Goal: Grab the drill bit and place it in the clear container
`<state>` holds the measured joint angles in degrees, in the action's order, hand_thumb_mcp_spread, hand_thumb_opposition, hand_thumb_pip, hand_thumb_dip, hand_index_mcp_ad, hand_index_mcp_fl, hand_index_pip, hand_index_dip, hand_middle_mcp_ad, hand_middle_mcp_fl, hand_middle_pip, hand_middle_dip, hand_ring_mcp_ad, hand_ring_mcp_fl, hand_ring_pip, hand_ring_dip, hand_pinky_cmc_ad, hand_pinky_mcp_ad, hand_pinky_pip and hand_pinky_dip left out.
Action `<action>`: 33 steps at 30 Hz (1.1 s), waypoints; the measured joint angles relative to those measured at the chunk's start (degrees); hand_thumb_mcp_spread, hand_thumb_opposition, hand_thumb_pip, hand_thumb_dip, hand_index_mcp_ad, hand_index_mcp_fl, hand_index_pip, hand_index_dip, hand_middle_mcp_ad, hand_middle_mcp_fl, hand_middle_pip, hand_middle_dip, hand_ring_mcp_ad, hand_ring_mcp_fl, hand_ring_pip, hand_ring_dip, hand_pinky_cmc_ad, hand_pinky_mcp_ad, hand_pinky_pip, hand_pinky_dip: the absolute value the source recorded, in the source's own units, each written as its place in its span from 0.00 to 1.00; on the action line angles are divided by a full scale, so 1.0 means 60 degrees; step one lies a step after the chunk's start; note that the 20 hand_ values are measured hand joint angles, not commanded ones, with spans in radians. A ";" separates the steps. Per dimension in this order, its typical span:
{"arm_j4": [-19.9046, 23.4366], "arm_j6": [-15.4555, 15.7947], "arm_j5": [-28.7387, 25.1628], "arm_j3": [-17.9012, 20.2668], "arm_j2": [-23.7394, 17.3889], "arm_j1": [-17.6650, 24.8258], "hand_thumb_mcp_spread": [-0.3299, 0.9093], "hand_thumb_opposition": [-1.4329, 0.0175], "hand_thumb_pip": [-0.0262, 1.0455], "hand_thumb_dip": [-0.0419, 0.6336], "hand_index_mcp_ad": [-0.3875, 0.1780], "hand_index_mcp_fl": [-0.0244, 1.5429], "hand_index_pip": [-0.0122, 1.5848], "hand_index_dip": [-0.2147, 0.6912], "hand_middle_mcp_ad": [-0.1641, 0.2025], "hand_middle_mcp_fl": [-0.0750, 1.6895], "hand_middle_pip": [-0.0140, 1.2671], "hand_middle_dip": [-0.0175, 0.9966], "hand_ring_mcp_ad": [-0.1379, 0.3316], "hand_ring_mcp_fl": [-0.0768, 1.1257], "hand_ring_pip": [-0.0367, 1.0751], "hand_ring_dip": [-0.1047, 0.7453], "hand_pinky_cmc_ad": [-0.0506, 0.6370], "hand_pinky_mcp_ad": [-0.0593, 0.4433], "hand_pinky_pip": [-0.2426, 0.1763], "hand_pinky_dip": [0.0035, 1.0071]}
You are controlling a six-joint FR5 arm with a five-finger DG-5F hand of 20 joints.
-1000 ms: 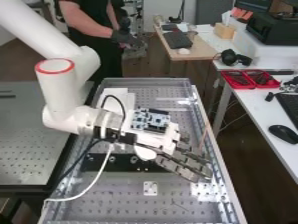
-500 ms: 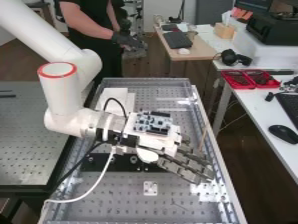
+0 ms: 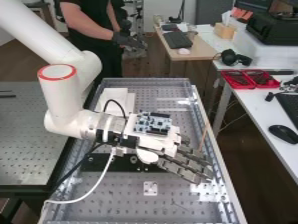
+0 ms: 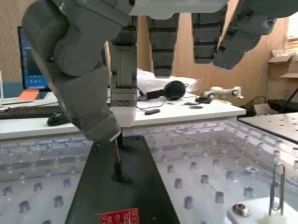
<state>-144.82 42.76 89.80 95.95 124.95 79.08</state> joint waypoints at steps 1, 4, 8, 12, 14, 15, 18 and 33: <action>0.0015 -0.0011 0.0000 0.0003 0.0007 0.0000 0.68 0.42 0.63 0.44 0.51 0.15 0.93 0.47 0.70 0.12 0.11 0.20 0.81 0.10 0.11 0.16 0.53 0.52 0.44 0.19; 0.0079 0.0013 0.0003 -0.0005 0.0032 0.0001 0.68 0.42 0.63 0.44 0.51 0.16 0.93 0.47 0.70 0.12 0.11 0.20 0.81 0.10 0.11 0.16 0.53 0.52 0.44 0.19; 0.0129 -0.0007 -0.0009 -0.0032 0.0073 -0.0001 0.68 0.42 0.63 0.43 0.50 0.18 0.93 0.47 0.70 0.13 0.11 0.20 0.81 0.10 0.11 0.16 0.53 0.52 0.44 0.19; 0.0300 -0.0058 -0.0013 -0.0005 0.0084 -0.0001 0.72 0.39 0.59 0.43 0.47 0.24 0.95 0.46 0.70 0.15 0.11 0.20 0.81 0.10 0.11 0.17 0.53 0.52 0.44 0.19; 0.0381 -0.0089 -0.0017 0.0023 0.0084 -0.0001 0.73 0.39 0.58 0.44 0.46 0.26 0.95 0.46 0.69 0.15 0.11 0.20 0.81 0.11 0.11 0.17 0.53 0.52 0.44 0.19; 0.0424 -0.0103 -0.0017 0.0042 0.0084 -0.0002 0.73 0.39 0.58 0.44 0.45 0.27 0.95 0.46 0.69 0.16 0.11 0.20 0.78 0.11 0.12 0.17 0.53 0.51 0.43 0.19; 0.0497 -0.0110 -0.0012 0.0078 0.0079 -0.0001 0.75 0.39 0.57 0.44 0.46 0.29 0.94 0.46 0.70 0.18 0.11 0.20 0.76 0.13 0.13 0.17 0.54 0.52 0.48 0.19; 0.0751 -0.0384 -0.0001 0.0135 -0.0247 -0.0038 0.81 0.37 0.49 0.43 0.46 0.39 0.85 0.44 0.70 0.20 0.11 0.20 0.72 0.17 0.13 0.18 0.60 0.48 0.48 0.19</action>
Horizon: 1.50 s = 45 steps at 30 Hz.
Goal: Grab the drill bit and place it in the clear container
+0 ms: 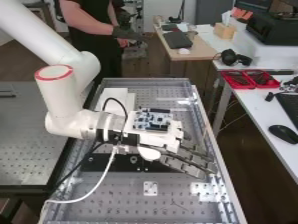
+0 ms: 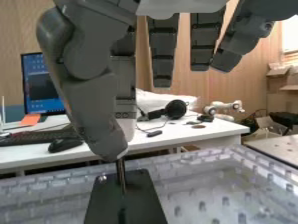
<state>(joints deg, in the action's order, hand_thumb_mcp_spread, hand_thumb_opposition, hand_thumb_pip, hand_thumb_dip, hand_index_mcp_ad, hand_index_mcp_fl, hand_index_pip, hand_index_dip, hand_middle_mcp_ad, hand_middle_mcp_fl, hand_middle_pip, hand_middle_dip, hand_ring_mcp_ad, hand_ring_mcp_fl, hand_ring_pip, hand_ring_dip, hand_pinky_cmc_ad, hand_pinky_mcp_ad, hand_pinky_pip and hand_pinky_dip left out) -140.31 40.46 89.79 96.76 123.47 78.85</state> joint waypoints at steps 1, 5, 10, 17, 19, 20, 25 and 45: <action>-0.0009 -0.0020 -0.0020 -0.0007 -0.0105 -0.0010 0.81 0.37 0.49 0.43 0.46 0.39 0.85 0.44 0.69 0.21 0.11 0.20 0.72 0.17 0.14 0.18 0.60 0.48 0.48 0.19; -0.0112 -0.0051 -0.0088 -0.0039 -0.0495 -0.0044 0.80 0.37 0.49 0.43 0.46 0.40 0.83 0.44 0.70 0.21 0.11 0.20 0.72 0.17 0.14 0.18 0.60 0.48 0.51 0.19; -0.0227 -0.0012 -0.0170 0.0012 -0.1221 -0.0062 0.81 0.35 0.49 0.43 0.46 0.43 0.80 0.44 0.69 0.21 0.11 0.20 0.72 0.17 0.13 0.18 0.60 0.48 0.51 0.19; -0.0113 0.0269 -0.0072 0.0364 -0.2392 0.0166 0.81 0.34 0.49 0.43 0.46 0.46 0.78 0.44 0.70 0.22 0.11 0.20 0.72 0.17 0.14 0.18 0.60 0.48 0.51 0.19; -0.0116 0.0297 0.0018 0.0446 -0.2683 0.0357 0.80 0.34 0.49 0.43 0.46 0.46 0.78 0.44 0.70 0.22 0.11 0.20 0.72 0.17 0.14 0.18 0.60 0.48 0.51 0.19; -0.0120 0.0296 0.0046 0.0461 -0.2745 0.0414 0.80 0.34 0.49 0.43 0.46 0.46 0.78 0.44 0.70 0.22 0.11 0.20 0.72 0.17 0.14 0.18 0.60 0.48 0.51 0.19; -0.0204 0.0053 0.0334 0.0595 -0.3067 0.0982 0.80 0.33 0.49 0.43 0.46 0.46 0.77 0.44 0.69 0.23 0.11 0.20 0.72 0.17 0.14 0.18 0.60 0.48 0.51 0.19; -0.0053 -0.1186 0.0931 0.0767 -0.2265 0.3310 0.81 0.33 0.49 0.43 0.46 0.47 0.76 0.46 0.69 0.23 0.11 0.22 0.72 0.18 0.14 0.18 0.60 0.48 0.51 0.19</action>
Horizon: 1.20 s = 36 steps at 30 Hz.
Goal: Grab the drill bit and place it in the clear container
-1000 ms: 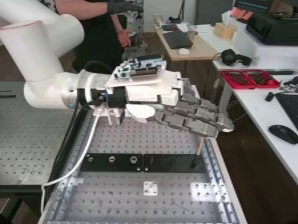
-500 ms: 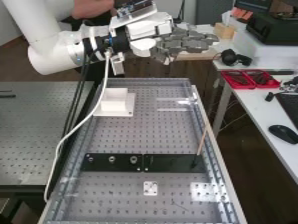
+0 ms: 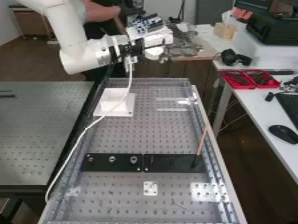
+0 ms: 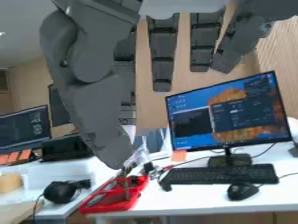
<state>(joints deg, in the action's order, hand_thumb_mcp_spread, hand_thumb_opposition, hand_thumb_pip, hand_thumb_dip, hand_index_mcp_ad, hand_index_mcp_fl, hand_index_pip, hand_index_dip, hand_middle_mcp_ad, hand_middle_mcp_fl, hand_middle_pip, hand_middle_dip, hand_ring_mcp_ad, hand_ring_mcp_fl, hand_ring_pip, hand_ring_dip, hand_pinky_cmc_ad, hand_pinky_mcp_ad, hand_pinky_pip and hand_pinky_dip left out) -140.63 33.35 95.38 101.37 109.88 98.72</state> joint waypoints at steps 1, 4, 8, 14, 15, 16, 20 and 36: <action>-0.0009 -0.0034 -0.0070 -0.0026 0.0106 0.0088 0.81 0.33 0.49 0.43 0.45 0.47 0.76 0.46 0.69 0.23 0.11 0.22 0.72 0.17 0.14 0.18 0.60 0.48 0.51 0.19; -0.0019 -0.0096 -0.0270 -0.0089 0.0365 0.0250 0.81 0.33 0.49 0.43 0.45 0.47 0.76 0.46 0.70 0.23 0.11 0.22 0.72 0.18 0.14 0.18 0.60 0.48 0.51 0.19; -0.0075 -0.0048 -0.0559 -0.0204 0.0701 0.0394 0.81 0.33 0.49 0.43 0.45 0.47 0.76 0.46 0.70 0.23 0.11 0.22 0.72 0.17 0.14 0.18 0.60 0.48 0.51 0.19; -0.0131 0.0159 -0.0948 -0.0379 0.1197 0.0556 0.81 0.33 0.49 0.43 0.45 0.47 0.76 0.46 0.69 0.23 0.11 0.22 0.72 0.17 0.14 0.18 0.60 0.48 0.51 0.19; -0.0143 0.0202 -0.1006 -0.0408 0.1262 0.0580 0.81 0.33 0.49 0.43 0.45 0.47 0.76 0.46 0.69 0.23 0.11 0.22 0.72 0.17 0.14 0.18 0.60 0.48 0.51 0.19; -0.0161 0.0277 -0.1085 -0.0445 0.1358 0.0609 0.81 0.33 0.49 0.43 0.45 0.47 0.76 0.46 0.70 0.23 0.11 0.22 0.72 0.17 0.13 0.19 0.60 0.48 0.51 0.19; -0.0208 0.0521 -0.1357 -0.0551 0.1659 0.0677 0.81 0.33 0.49 0.43 0.46 0.47 0.76 0.46 0.70 0.23 0.11 0.22 0.72 0.17 0.13 0.19 0.60 0.48 0.51 0.19; -0.1607 0.0490 -0.2076 -0.1164 0.1906 0.0788 0.58 0.43 0.60 0.44 0.45 0.11 0.55 0.47 0.70 0.07 0.10 0.22 0.76 0.09 0.11 0.19 0.60 0.46 0.44 0.31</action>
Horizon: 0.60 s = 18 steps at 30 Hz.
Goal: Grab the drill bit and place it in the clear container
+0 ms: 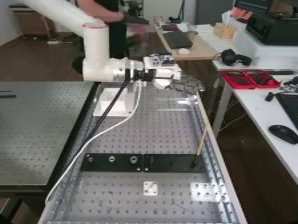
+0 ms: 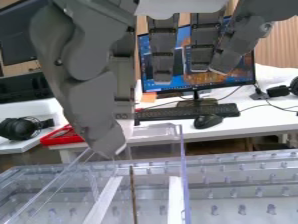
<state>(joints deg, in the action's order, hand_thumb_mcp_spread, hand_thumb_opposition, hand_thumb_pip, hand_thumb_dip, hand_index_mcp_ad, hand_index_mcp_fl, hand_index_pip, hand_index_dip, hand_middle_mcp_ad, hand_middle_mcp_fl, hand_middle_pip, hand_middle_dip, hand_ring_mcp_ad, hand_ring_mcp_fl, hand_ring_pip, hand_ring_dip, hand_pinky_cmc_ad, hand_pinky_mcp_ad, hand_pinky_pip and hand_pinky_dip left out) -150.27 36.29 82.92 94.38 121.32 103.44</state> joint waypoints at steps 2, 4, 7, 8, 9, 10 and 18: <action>-0.0037 -0.0008 -0.0104 -0.0002 -0.0077 0.0001 0.56 0.44 0.62 0.43 0.46 0.06 0.50 0.47 0.70 0.06 0.10 0.22 0.75 0.07 0.12 0.19 0.59 0.44 0.43 0.35; -0.0055 0.0005 -0.0259 0.0021 -0.0217 0.0012 0.53 0.47 0.63 0.43 0.48 0.03 0.44 0.47 0.69 0.05 0.10 0.22 0.75 0.06 0.10 0.19 0.57 0.44 0.42 0.38; -0.0055 0.0000 -0.0453 0.0139 -0.0478 0.0033 0.49 0.48 0.63 0.40 0.53 0.02 0.41 0.50 0.69 0.05 0.10 0.22 0.75 0.06 0.10 0.19 0.57 0.45 0.37 0.42; -0.0052 -0.0003 -0.0489 0.0167 -0.0533 0.0037 0.48 0.49 0.63 0.39 0.52 0.02 0.40 0.51 0.70 0.04 0.10 0.22 0.75 0.06 0.10 0.19 0.57 0.44 0.36 0.43; -0.0050 -0.0017 -0.0585 0.0245 -0.0677 0.0050 0.49 0.48 0.63 0.39 0.52 0.02 0.38 0.51 0.70 0.03 0.10 0.22 0.75 0.06 0.10 0.19 0.57 0.44 0.36 0.44; -0.0045 -0.0034 -0.0683 0.0324 -0.0830 0.0066 0.47 0.48 0.63 0.39 0.52 0.02 0.38 0.53 0.70 0.03 0.10 0.22 0.75 0.06 0.10 0.19 0.57 0.44 0.36 0.45; 0.0174 -0.0032 -0.1852 0.0981 -0.1921 0.0302 0.44 0.51 0.58 0.30 0.57 0.03 0.30 0.56 0.69 0.03 0.10 0.22 0.77 0.06 0.10 0.19 0.57 0.45 0.35 0.47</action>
<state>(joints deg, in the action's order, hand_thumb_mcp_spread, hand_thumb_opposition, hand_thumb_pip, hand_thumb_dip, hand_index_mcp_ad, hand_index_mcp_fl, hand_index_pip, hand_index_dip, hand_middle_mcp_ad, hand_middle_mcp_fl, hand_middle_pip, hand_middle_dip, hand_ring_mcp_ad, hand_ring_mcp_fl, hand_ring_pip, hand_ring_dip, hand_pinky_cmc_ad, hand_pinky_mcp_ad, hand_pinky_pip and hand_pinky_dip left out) -149.22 36.10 71.81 100.27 109.79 105.26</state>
